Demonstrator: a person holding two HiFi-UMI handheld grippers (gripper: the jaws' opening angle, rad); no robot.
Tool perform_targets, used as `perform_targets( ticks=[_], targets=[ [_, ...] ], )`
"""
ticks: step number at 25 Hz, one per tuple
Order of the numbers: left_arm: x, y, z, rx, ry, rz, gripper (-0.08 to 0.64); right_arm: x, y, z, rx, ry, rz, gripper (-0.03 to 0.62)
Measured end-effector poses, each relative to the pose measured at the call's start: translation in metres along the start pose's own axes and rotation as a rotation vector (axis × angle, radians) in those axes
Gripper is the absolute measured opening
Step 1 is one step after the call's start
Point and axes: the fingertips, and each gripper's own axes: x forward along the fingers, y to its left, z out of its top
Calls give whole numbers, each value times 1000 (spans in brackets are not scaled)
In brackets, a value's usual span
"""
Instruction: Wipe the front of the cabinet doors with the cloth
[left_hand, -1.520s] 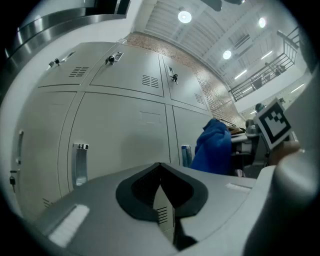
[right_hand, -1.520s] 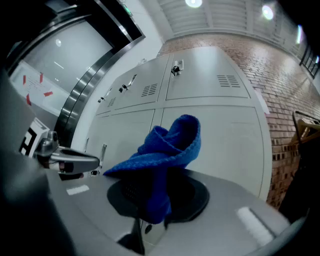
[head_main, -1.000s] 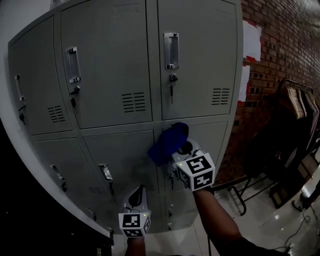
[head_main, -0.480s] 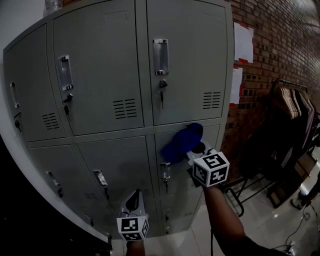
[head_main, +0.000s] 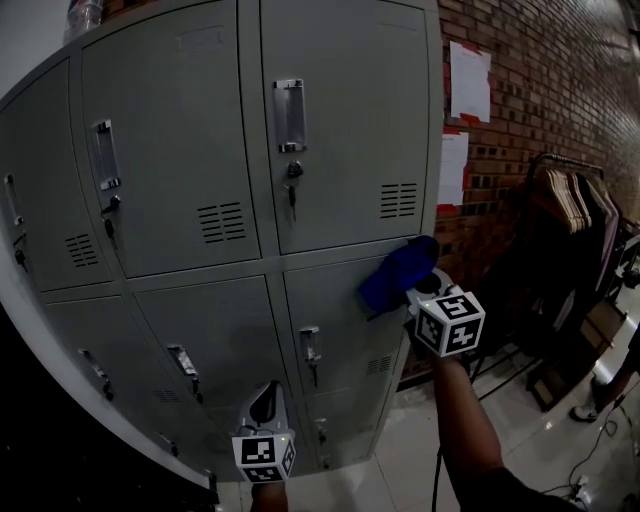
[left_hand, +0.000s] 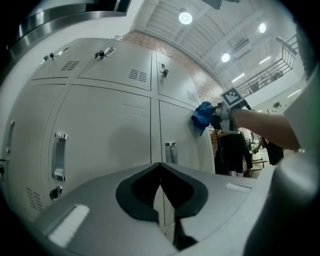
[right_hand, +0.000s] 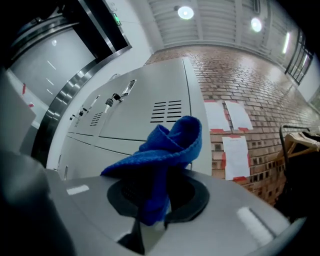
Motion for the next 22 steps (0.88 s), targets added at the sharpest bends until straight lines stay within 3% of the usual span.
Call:
perform_targets(
  ticks=[8,12,17,22],
  targets=[
    [3,-10,1,4,-13,2,17,-9,-26,-5,-15,13,-39,72],
    [1,-12,-1,1,-8,5,17,-15,-19,1,-8,-31,-13,72],
    [-4,-9,-5,0,2,12,17,-12,31,1,-6,-63,77,72],
    [-12,3,-7,4,5,29,17,11,112,-21,-58,-10,214,73]
  ],
)
